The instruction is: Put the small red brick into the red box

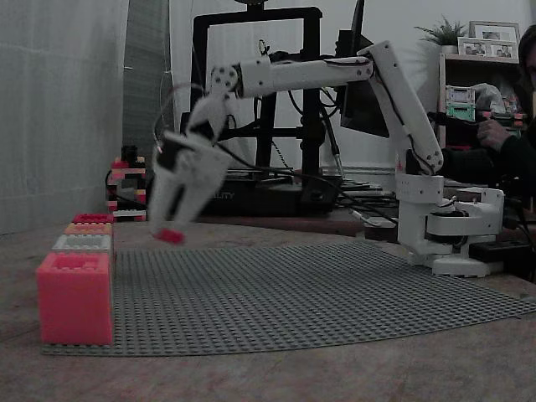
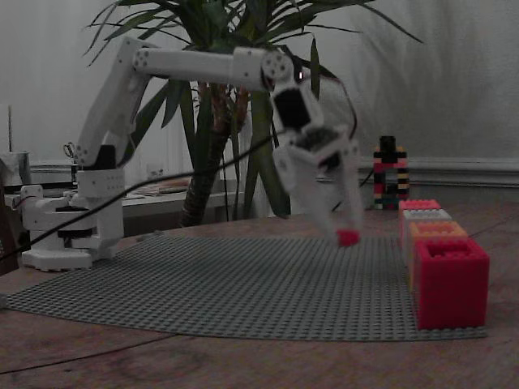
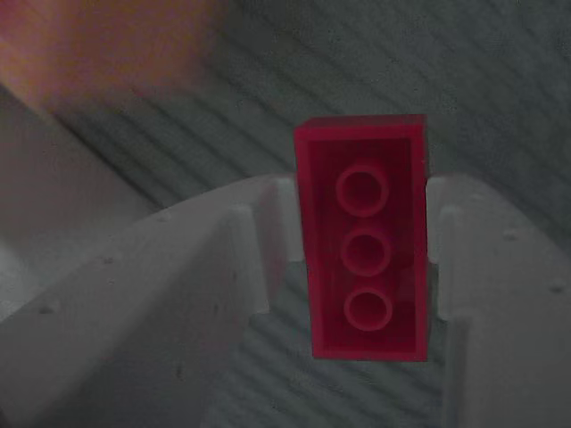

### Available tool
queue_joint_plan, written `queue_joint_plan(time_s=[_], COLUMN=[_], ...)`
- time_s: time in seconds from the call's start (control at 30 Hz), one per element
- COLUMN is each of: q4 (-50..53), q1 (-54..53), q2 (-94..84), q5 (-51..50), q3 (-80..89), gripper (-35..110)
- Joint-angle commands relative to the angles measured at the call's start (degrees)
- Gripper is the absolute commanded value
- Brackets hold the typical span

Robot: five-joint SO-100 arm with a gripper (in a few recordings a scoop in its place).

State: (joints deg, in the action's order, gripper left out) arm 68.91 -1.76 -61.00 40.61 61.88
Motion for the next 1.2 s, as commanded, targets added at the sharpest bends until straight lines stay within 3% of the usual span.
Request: queue_joint_plan(time_s=[0.0,0.27,0.43,0.93,1.17], q4=[-0.4,-3.1,-7.5,-7.1,-5.7], q1=[-4.0,-12.0,-13.1,-17.6,-16.3], q2=[-1.7,9.9,16.6,31.3,33.1], q5=[-13.2,-30.4,-30.1,-28.7,-23.6], q3=[-12.4,-31.6,-39.4,-57.1,-59.7], gripper=[0,1,0,0,17])
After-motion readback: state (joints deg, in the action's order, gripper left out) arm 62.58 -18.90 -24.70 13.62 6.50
